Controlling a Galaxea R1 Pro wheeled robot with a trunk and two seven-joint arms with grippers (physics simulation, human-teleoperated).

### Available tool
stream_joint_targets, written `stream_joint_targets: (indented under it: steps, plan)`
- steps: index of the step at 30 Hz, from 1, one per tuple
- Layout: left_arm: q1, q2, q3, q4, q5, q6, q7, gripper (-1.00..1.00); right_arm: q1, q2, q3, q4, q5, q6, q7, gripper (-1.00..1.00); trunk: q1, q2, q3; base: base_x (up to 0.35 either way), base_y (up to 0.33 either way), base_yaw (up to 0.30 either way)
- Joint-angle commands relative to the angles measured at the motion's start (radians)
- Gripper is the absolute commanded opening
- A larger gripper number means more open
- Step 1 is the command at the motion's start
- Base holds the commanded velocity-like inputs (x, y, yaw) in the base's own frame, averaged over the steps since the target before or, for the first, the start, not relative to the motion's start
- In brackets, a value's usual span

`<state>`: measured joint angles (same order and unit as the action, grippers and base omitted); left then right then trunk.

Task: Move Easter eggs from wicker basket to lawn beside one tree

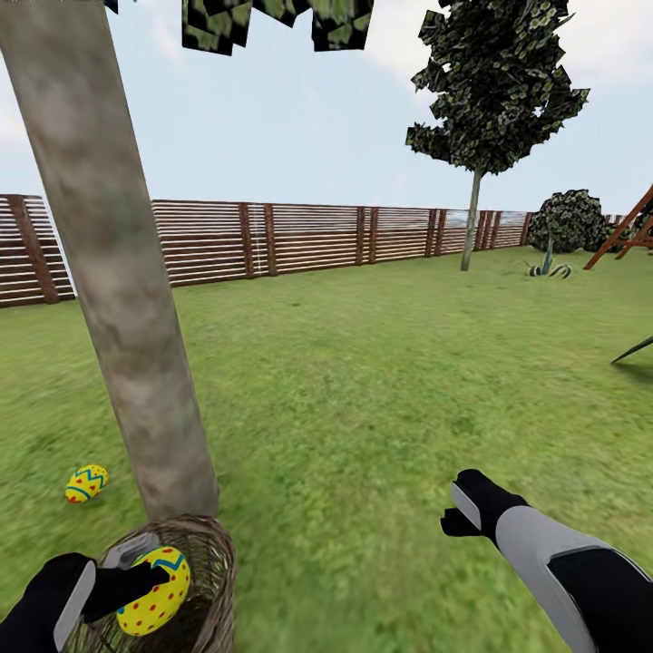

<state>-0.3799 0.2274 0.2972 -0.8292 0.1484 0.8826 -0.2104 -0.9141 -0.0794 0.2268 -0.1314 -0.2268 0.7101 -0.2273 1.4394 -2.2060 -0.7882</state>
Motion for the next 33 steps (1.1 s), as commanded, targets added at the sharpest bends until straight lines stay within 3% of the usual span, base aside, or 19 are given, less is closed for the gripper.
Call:
stream_joint_targets:
  steps: [1, 33]
  plan:
    - [-0.001, 0.0, 0.002, -0.001, 0.004, 0.006, -0.001, -1.0, 0.0, 0.0, 0.006, -0.002, -0.011, 0.005, -0.006, 1.0, -0.004, 0.007, 0.002, 0.0, 0.0, 0.0]
    - [-0.001, -0.016, 0.003, 0.0, 0.007, 0.006, -0.002, -1.0, 0.0, 0.007, 0.008, -0.001, -0.011, 0.003, -0.006, 1.0, -0.119, 0.217, 0.096, -0.032, -0.032, 0.0]
